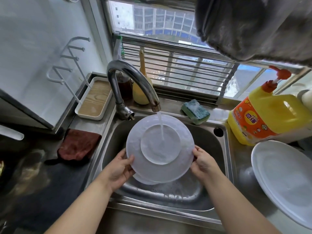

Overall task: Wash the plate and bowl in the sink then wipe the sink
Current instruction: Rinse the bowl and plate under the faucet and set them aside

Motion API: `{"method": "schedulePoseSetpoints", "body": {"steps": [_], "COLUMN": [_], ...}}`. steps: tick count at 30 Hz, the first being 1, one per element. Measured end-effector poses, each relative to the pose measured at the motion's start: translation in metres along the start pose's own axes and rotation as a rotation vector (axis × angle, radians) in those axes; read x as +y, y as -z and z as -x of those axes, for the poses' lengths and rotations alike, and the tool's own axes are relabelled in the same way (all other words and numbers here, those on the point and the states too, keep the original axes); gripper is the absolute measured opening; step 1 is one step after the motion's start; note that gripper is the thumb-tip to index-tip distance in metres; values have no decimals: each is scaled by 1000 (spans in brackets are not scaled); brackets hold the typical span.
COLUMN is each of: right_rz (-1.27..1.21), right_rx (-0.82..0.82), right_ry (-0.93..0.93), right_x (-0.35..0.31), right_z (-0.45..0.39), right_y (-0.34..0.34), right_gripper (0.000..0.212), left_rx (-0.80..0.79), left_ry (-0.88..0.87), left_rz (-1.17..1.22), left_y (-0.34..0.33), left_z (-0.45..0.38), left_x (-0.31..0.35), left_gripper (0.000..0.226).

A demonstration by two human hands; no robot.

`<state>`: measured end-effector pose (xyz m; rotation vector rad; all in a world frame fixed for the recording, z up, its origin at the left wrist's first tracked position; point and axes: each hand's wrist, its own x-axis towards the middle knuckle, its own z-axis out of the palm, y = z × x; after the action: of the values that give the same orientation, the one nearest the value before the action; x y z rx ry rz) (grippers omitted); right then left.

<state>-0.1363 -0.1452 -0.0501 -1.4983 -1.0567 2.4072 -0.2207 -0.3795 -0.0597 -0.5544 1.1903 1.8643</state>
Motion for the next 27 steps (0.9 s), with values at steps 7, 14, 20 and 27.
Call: {"method": "schedulePoseSetpoints", "body": {"steps": [7,14,20,27], "right_rz": [29,-68,-133,-91], "right_rx": [76,201,255,237], "right_ry": [58,-79,-182,-241], "right_x": [-9,5,21,37], "right_z": [2,-10,-7,-4], "right_y": [15,56,62,48], "right_gripper": [23,31,27,29], "left_rx": [105,71,47,52], "left_ry": [52,-59,-123,-156], "left_rz": [-197,-419,-528,-555], "left_y": [-29,-53,-58,-37], "left_z": [-15,-16,-7,16], "left_x": [-5,-8,-9,-5], "left_gripper": [32,29,26,25]}}
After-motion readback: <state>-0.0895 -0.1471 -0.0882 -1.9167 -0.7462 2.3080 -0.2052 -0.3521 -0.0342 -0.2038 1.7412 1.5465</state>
